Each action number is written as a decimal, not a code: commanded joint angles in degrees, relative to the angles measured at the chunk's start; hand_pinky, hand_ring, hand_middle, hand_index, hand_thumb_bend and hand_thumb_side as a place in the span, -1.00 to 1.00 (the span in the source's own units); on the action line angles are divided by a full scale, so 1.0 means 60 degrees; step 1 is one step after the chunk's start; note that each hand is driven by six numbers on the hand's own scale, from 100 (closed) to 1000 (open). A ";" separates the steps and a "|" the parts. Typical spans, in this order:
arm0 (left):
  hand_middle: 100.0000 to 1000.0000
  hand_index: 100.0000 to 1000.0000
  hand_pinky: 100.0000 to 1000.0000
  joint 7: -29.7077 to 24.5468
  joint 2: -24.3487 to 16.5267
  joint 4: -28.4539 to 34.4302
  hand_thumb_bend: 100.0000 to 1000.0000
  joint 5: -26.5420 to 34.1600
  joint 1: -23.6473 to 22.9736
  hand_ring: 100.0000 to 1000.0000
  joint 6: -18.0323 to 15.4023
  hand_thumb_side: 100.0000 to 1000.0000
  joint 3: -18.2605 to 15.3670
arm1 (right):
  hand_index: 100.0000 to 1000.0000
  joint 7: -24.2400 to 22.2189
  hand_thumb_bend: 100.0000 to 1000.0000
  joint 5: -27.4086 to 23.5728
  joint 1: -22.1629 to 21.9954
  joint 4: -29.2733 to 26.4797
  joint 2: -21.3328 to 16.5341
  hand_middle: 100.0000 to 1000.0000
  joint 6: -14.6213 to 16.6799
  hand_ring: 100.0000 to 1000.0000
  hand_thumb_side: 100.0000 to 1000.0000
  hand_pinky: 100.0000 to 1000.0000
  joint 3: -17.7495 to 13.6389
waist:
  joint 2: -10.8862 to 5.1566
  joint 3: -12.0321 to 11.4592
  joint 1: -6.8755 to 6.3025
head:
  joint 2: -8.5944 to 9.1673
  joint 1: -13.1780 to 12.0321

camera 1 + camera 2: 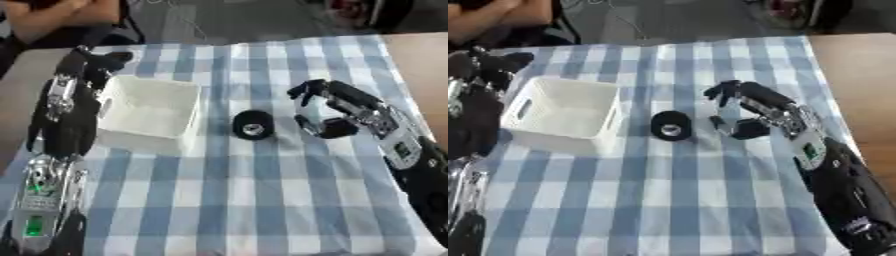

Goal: Pick up objects on the table and place them in the box.

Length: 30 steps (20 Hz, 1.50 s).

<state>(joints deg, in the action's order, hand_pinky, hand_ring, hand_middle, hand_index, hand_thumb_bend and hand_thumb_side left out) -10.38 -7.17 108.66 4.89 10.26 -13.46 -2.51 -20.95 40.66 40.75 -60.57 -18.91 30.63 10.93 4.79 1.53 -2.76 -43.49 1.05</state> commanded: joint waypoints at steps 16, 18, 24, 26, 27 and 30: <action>0.90 0.20 0.80 -0.0087 0.0026 0.0093 -1.00 0.0081 0.0147 0.42 -0.0017 0.87 0.0063 | 0.77 0.0084 -0.76 0.0917 0.0651 0.0941 0.0449 0.43 0.0101 0.23 -0.35 0.80 -0.0006 | -0.0108 -0.0064 -0.0015 | 0.0051 0.0120; 0.90 0.19 0.80 -0.0092 0.0027 0.0091 -1.00 0.0082 0.0149 0.42 -0.0017 0.87 0.0067 | 0.77 0.0104 -0.76 0.0994 0.0684 0.1058 0.0479 0.43 0.0108 0.23 -0.34 0.80 -0.0022 | -0.0103 -0.0066 -0.0019 | 0.0052 0.0127; 0.90 0.19 0.80 -0.0112 0.0041 0.0077 -1.00 0.0085 0.0165 0.42 -0.0017 0.88 0.0084 | 0.77 0.0159 -0.76 0.1165 0.0821 0.1301 0.0576 0.43 0.0163 0.24 -0.33 0.80 -0.0045 | -0.0089 -0.0093 -0.0032 | 0.0057 0.0160; 0.90 0.19 0.80 -0.0118 0.0047 0.0073 -1.00 0.0088 0.0171 0.42 -0.0016 0.88 0.0089 | 0.77 0.0173 -0.76 0.1213 0.0864 0.1352 0.0599 0.43 0.0179 0.24 -0.33 0.80 -0.0042 | -0.0085 -0.0103 -0.0034 | 0.0062 0.0171; 0.90 0.19 0.80 -0.0123 0.0050 0.0071 -1.00 0.0090 0.0173 0.42 -0.0015 0.88 0.0093 | 0.77 0.0179 -0.75 0.1237 0.0886 0.1373 0.0612 0.43 0.0191 0.24 -0.33 0.80 -0.0041 | -0.0083 -0.0109 -0.0035 | 0.0065 0.0177; 0.90 0.19 0.80 -0.0132 0.0058 0.0068 -1.00 0.0094 0.0180 0.42 -0.0015 0.88 0.0100 | 0.77 0.0202 -0.75 0.1302 0.0943 0.1425 0.0632 0.43 0.0221 0.24 -0.32 0.80 -0.0043 | -0.0079 -0.0123 -0.0035 | 0.0073 0.0183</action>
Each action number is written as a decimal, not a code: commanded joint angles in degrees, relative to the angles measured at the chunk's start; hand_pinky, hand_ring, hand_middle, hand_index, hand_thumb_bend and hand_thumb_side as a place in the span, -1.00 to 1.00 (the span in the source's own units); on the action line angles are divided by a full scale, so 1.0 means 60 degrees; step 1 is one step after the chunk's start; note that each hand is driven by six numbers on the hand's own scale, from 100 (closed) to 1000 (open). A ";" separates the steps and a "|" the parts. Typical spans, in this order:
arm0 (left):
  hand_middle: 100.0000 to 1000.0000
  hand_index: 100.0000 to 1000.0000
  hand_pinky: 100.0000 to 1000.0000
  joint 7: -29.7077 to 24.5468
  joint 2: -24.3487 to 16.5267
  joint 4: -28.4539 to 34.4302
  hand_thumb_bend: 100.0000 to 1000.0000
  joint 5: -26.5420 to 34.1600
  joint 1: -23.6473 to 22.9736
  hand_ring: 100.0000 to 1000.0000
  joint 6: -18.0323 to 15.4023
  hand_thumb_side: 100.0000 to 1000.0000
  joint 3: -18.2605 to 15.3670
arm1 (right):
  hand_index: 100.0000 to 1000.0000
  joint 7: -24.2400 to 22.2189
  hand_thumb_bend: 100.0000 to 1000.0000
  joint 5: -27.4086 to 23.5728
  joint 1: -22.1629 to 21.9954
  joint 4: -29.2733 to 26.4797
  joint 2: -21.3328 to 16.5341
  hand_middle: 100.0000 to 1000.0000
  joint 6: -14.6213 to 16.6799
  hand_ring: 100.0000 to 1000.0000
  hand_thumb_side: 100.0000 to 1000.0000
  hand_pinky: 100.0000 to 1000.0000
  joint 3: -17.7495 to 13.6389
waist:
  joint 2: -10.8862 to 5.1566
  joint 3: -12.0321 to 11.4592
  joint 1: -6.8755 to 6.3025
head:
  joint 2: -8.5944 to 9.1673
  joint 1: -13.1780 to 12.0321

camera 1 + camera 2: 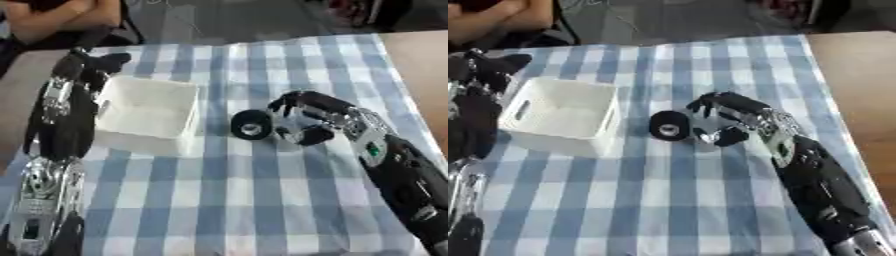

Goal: Pick up objects on the table and place them in the box.

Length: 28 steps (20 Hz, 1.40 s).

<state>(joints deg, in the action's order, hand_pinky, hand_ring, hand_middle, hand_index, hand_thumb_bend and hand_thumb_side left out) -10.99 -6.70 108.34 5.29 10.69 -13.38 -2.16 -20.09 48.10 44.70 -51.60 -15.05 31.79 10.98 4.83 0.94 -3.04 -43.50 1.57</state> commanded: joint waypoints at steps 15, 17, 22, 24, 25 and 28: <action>0.90 0.19 0.80 -0.0089 0.0038 0.0126 -1.00 0.0076 0.0174 0.43 -0.0022 0.88 0.0099 | 0.77 0.0136 -0.76 0.0287 0.0786 0.0240 0.0132 0.43 0.0071 0.25 -0.31 0.79 -0.0109 | -0.0045 -0.0208 -0.0022 | 0.0118 0.0206; 0.90 0.19 0.80 -0.0100 0.0042 0.0129 -1.00 0.0082 0.0184 0.43 -0.0021 0.88 0.0109 | 0.77 0.0123 -0.77 0.0313 0.0823 0.0278 0.0173 0.43 0.0081 0.25 -0.31 0.79 -0.0106 | -0.0035 -0.0231 -0.0023 | 0.0124 0.0216; 0.90 0.19 0.80 -0.0097 0.0045 0.0139 -1.00 0.0091 0.0192 0.43 -0.0019 0.87 0.0103 | 0.77 0.0110 -0.77 0.0350 0.0841 0.0316 0.0211 0.43 0.0124 0.25 -0.31 0.79 -0.0090 | -0.0027 -0.0253 -0.0020 | 0.0125 0.0209; 0.90 0.19 0.80 -0.0098 0.0040 0.0140 -1.00 0.0090 0.0188 0.43 -0.0018 0.88 0.0102 | 0.77 0.0106 -0.78 0.0345 0.0831 0.0304 0.0197 0.43 0.0148 0.25 -0.31 0.79 -0.0073 | -0.0030 -0.0247 -0.0014 | 0.0121 0.0198; 0.90 0.19 0.80 -0.0098 0.0036 0.0139 -1.00 0.0088 0.0184 0.43 -0.0018 0.88 0.0101 | 0.77 0.0101 -0.78 0.0340 0.0827 0.0296 0.0188 0.43 0.0159 0.25 -0.31 0.79 -0.0062 | -0.0032 -0.0241 -0.0011 | 0.0118 0.0194; 0.90 0.19 0.80 -0.0099 0.0029 0.0133 -1.00 0.0082 0.0174 0.43 -0.0018 0.87 0.0099 | 0.78 0.0065 -0.78 0.0314 0.0819 0.0273 0.0158 0.44 0.0200 0.26 -0.30 0.79 -0.0014 | -0.0044 -0.0226 -0.0006 | 0.0107 0.0176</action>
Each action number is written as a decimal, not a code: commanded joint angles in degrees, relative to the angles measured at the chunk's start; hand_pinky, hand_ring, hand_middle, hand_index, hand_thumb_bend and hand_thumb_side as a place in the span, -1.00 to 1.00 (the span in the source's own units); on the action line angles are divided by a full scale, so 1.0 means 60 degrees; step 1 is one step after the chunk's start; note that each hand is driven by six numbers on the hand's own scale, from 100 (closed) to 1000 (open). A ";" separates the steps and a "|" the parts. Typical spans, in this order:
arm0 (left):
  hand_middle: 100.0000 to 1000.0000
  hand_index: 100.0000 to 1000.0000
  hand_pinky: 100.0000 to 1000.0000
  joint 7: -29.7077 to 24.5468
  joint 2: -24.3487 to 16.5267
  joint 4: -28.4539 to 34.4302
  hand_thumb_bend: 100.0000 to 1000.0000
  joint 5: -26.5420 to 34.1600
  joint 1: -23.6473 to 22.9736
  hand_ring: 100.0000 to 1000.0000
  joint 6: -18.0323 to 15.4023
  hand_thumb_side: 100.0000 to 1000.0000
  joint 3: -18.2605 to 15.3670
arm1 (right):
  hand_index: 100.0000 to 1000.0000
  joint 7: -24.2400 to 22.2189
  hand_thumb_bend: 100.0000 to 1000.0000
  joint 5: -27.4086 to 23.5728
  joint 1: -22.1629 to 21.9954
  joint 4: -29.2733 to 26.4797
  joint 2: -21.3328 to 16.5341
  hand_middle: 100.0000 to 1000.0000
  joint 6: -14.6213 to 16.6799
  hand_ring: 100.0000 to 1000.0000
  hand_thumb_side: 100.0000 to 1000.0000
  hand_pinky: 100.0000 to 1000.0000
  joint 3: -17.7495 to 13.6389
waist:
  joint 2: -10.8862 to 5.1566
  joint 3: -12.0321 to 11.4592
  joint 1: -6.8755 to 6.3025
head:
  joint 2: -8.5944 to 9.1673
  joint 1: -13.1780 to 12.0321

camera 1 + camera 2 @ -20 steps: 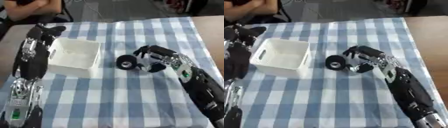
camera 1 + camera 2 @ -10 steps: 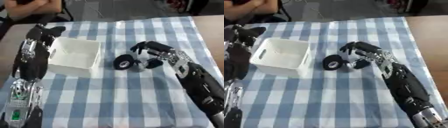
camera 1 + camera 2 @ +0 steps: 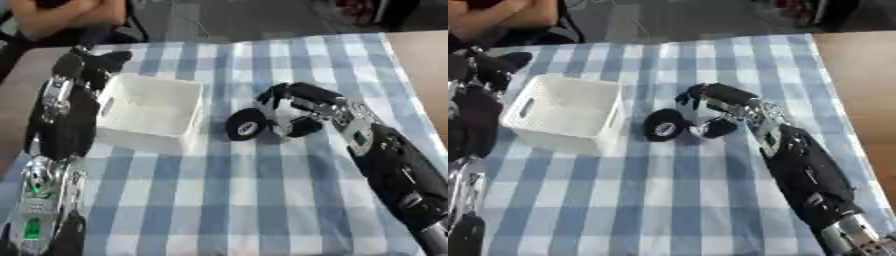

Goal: Pick up objects on the table and place them in the box.

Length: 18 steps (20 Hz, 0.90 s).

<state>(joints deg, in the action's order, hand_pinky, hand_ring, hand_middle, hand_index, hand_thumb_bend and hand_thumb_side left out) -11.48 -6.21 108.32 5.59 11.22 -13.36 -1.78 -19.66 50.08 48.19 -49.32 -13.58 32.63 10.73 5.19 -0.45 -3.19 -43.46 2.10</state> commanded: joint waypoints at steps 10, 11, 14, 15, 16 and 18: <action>0.91 0.19 0.80 -0.0011 -0.0093 0.0104 -1.00 0.0005 0.0034 0.43 -0.0025 0.88 0.0024 | 0.79 -0.0304 -0.78 -0.0295 0.0126 -0.0536 -0.0261 0.44 0.0416 0.29 -0.29 0.79 0.0437 | -0.0161 0.0074 0.0059 | 0.0044 -0.0011; 0.91 0.19 0.81 -0.0010 -0.0097 0.0102 -1.00 0.0004 0.0030 0.43 -0.0024 0.88 0.0023 | 0.79 -0.0344 -0.78 -0.0344 0.0104 -0.0612 -0.0287 0.45 0.0461 0.30 -0.29 0.79 0.0494 | -0.0165 0.0082 0.0062 | 0.0038 -0.0021; 0.91 0.19 0.81 -0.0016 -0.0108 0.0094 -1.00 -0.0001 0.0018 0.43 -0.0024 0.89 0.0031 | 0.79 -0.0485 -0.82 -0.0520 0.0032 -0.0836 -0.0347 0.45 0.0543 0.29 -0.24 0.79 0.0643 | -0.0172 0.0097 0.0069 | 0.0023 -0.0030; 0.91 0.19 0.81 -0.0020 -0.0107 0.0094 -1.00 -0.0001 0.0020 0.43 -0.0025 0.88 0.0035 | 0.79 -0.0534 -0.79 -0.0559 0.0023 -0.0854 -0.0344 0.45 0.0529 0.29 -0.28 0.79 0.0659 | -0.0173 0.0095 0.0068 | 0.0028 -0.0026; 0.91 0.19 0.80 -0.0023 -0.0105 0.0097 -1.00 0.0003 0.0025 0.43 -0.0028 0.88 0.0038 | 0.79 -0.0582 -0.79 -0.0586 0.0023 -0.0834 -0.0326 0.44 0.0499 0.29 -0.28 0.79 0.0658 | -0.0172 0.0089 0.0063 | 0.0036 -0.0018; 0.91 0.19 0.81 -0.0025 -0.0100 0.0100 -1.00 0.0011 0.0033 0.43 -0.0029 0.88 0.0039 | 0.78 -0.0652 -0.79 -0.0622 0.0051 -0.0766 -0.0283 0.44 0.0450 0.29 -0.28 0.80 0.0638 | -0.0168 0.0076 0.0054 | 0.0052 0.0009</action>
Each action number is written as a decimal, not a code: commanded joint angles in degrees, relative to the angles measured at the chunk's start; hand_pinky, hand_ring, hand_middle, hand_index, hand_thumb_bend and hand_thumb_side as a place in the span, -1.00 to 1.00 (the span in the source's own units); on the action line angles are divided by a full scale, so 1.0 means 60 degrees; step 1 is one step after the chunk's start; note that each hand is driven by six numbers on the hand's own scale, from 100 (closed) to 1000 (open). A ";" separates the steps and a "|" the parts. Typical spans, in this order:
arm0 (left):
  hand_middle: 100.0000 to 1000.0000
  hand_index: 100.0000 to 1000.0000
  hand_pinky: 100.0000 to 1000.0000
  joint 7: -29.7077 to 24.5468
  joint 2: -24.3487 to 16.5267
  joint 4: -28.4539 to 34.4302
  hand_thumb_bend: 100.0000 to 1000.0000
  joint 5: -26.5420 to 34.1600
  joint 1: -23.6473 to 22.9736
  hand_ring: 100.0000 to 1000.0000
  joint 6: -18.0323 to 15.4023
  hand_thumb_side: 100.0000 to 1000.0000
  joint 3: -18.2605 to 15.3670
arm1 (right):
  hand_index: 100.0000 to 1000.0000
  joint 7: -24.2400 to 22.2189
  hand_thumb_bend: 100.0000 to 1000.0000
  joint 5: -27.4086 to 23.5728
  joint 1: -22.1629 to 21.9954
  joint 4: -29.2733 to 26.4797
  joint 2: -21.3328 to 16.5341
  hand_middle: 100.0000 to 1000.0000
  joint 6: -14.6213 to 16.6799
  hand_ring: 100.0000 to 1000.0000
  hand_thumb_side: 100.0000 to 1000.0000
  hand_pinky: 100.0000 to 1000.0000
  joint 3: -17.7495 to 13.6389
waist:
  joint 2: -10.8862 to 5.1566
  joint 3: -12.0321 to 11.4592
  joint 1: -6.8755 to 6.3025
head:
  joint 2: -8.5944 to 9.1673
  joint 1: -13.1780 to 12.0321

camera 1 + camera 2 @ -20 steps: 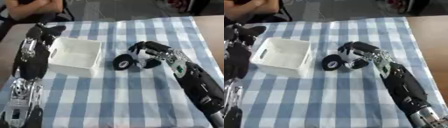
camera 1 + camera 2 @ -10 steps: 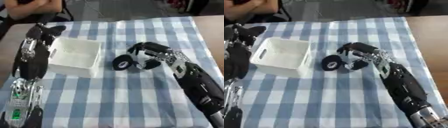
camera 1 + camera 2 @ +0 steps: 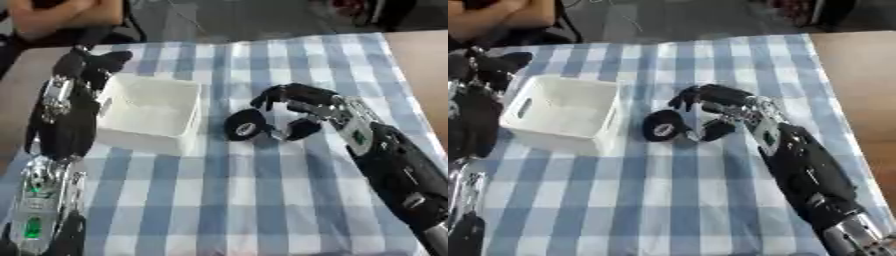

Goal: Pick up objects on the table and place them in the box.

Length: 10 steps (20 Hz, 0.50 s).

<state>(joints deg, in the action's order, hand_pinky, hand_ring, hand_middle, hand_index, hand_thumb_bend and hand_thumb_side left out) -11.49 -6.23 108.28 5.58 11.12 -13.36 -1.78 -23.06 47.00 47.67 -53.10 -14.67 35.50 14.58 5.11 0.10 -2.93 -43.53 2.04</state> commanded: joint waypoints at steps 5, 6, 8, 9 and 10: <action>0.91 0.19 0.81 -0.0053 -0.0083 0.0117 -1.00 0.0033 0.0079 0.44 -0.0027 0.88 0.0061 | 0.78 -0.0148 -0.81 -0.0100 0.0293 -0.0029 -0.0005 0.44 -0.0027 0.28 -0.28 0.79 -0.0024 | -0.0119 -0.0057 -0.0004 | 0.0096 0.0098; 0.91 0.19 0.81 -0.0060 -0.0079 0.0120 -1.00 0.0038 0.0088 0.44 -0.0026 0.88 0.0066 | 0.78 -0.0153 -0.81 -0.0089 0.0326 0.0005 0.0034 0.43 -0.0036 0.28 -0.28 0.79 -0.0029 | -0.0104 -0.0069 -0.0008 | 0.0100 0.0115; 0.91 0.19 0.81 -0.0076 -0.0067 0.0126 -1.00 0.0043 0.0110 0.44 -0.0025 0.88 0.0077 | 0.78 -0.0170 -0.81 -0.0043 0.0383 0.0096 0.0100 0.43 -0.0036 0.28 -0.28 0.79 -0.0032 | -0.0075 -0.0093 -0.0017 | 0.0124 0.0138; 0.91 0.19 0.81 -0.0083 -0.0061 0.0128 -1.00 0.0048 0.0122 0.44 -0.0025 0.88 0.0082 | 0.77 -0.0173 -0.82 -0.0009 0.0406 0.0146 0.0127 0.43 -0.0037 0.28 -0.28 0.79 -0.0042 | -0.0061 -0.0110 -0.0020 | 0.0131 0.0149; 0.91 0.19 0.81 -0.0087 -0.0054 0.0131 -1.00 0.0054 0.0133 0.44 -0.0024 0.88 0.0084 | 0.77 -0.0166 -0.82 0.0021 0.0424 0.0191 0.0153 0.43 -0.0040 0.28 -0.28 0.79 -0.0058 | -0.0049 -0.0130 -0.0023 | 0.0133 0.0160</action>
<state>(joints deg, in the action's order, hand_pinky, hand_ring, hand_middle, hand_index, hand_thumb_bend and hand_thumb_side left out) -11.74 -6.22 108.28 5.66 11.24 -13.41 -1.44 -23.90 47.01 48.32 -51.57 -13.64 35.24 14.52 5.46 -0.55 -3.06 -43.46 2.12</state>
